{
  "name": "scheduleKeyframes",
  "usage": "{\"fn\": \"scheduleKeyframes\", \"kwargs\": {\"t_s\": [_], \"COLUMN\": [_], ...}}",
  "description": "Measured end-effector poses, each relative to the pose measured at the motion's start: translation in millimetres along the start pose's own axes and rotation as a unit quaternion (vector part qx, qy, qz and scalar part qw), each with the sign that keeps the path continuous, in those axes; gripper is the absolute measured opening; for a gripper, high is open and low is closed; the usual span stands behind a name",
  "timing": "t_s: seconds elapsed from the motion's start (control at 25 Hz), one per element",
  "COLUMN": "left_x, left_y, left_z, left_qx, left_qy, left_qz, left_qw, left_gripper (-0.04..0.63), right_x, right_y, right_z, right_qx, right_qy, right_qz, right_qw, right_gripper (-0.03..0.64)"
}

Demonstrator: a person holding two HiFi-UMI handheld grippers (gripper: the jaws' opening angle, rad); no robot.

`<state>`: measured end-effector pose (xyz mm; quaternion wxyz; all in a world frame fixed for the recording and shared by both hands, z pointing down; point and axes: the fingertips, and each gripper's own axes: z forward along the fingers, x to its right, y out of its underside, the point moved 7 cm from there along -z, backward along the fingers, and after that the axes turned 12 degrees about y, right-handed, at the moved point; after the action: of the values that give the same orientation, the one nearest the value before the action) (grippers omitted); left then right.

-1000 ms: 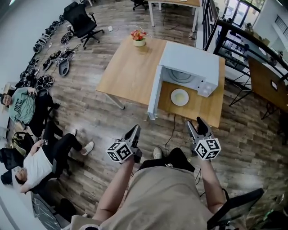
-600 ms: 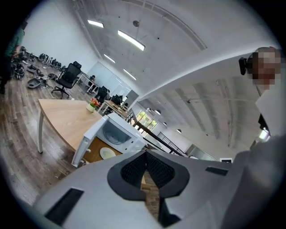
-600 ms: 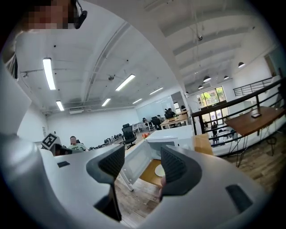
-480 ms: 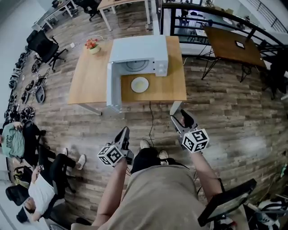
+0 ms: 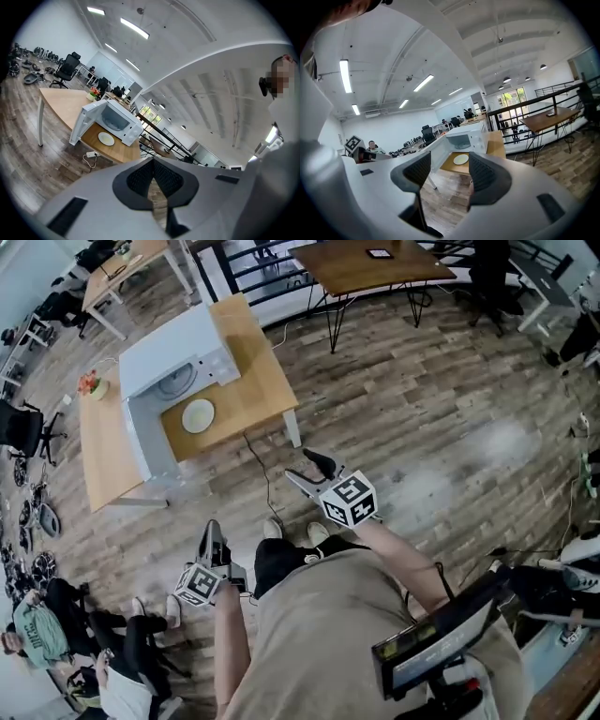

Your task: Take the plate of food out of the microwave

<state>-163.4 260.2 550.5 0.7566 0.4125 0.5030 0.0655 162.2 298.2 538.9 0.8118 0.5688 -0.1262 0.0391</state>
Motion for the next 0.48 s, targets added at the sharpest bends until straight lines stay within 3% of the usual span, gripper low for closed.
{"fn": "scheduleKeyframes", "kwargs": {"t_s": [0.32,0.48], "left_x": [-5.9,-6.8], "left_y": [11.7,7.7], "left_z": [-11.3,-24.1], "left_qx": [-0.014,-0.020], "left_qy": [0.001,0.003], "left_qz": [-0.010,-0.009], "left_qw": [0.9999,0.9998], "left_gripper": [0.005,0.005], "right_x": [-10.6,-27.5], "right_y": [29.9,37.5], "right_z": [-8.1,-10.0], "right_qx": [-0.035,-0.044], "right_qy": [-0.004,-0.004], "right_qz": [0.032,0.035], "right_qw": [0.999,0.998], "right_gripper": [0.262,0.187]}}
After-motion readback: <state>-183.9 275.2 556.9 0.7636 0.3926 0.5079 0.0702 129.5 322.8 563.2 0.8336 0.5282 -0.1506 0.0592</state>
